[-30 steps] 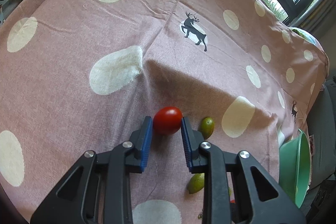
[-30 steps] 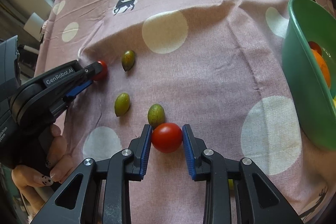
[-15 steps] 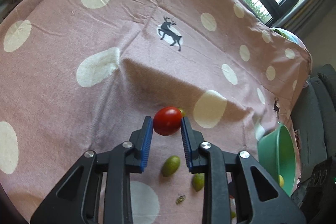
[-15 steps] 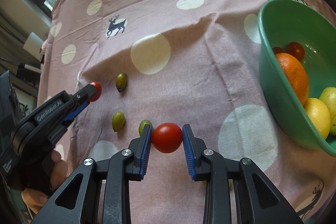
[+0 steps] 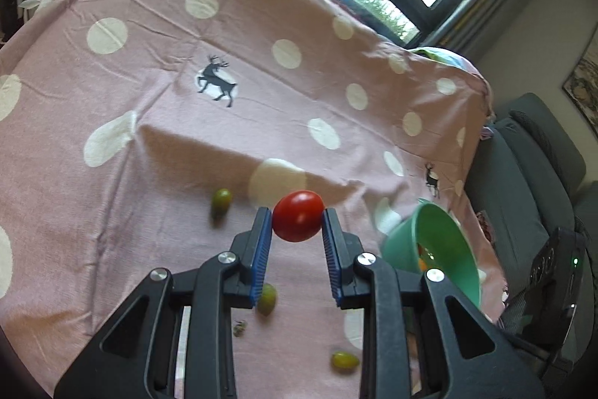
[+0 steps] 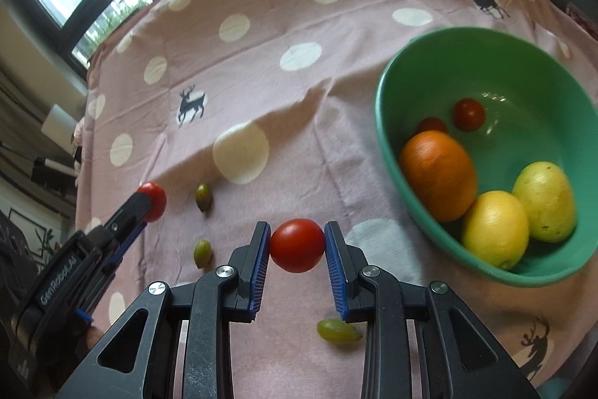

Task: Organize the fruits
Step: 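Carry both held cherry tomatoes over the green bowl with both tools, then open the left tool to drop its tomato while the right tool holds its tomato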

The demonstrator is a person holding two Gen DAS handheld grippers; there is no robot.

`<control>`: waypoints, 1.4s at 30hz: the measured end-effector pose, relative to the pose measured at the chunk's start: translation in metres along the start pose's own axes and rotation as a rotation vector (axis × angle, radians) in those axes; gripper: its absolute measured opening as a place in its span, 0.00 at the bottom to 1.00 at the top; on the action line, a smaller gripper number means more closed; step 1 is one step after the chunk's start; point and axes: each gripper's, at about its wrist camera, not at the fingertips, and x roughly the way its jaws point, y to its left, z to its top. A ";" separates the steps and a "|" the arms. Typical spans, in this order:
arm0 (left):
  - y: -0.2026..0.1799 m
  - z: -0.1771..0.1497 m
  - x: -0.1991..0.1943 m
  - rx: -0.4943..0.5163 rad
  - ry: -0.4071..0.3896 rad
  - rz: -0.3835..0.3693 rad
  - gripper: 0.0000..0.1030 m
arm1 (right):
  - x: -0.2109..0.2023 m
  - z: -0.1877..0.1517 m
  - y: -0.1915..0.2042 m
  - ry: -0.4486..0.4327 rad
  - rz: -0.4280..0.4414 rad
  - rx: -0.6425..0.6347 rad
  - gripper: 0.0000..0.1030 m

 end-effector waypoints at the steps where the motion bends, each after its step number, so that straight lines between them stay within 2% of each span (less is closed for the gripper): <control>1: -0.005 -0.001 -0.001 0.012 -0.003 -0.009 0.26 | -0.004 0.001 -0.002 -0.013 0.001 0.005 0.30; 19: -0.075 -0.023 -0.005 0.171 0.004 -0.190 0.26 | -0.060 0.011 -0.060 -0.213 0.020 0.180 0.30; 31: -0.114 -0.043 0.018 0.267 0.074 -0.256 0.26 | -0.075 0.011 -0.105 -0.270 0.024 0.309 0.30; 32: -0.116 -0.045 0.020 0.271 0.077 -0.260 0.21 | -0.076 0.011 -0.107 -0.273 0.024 0.315 0.30; 37: -0.128 -0.053 0.029 0.299 0.096 -0.304 0.21 | -0.076 0.012 -0.118 -0.276 0.025 0.343 0.30; 42: -0.131 -0.062 0.050 0.321 0.154 -0.256 0.21 | -0.071 0.013 -0.127 -0.264 0.008 0.362 0.30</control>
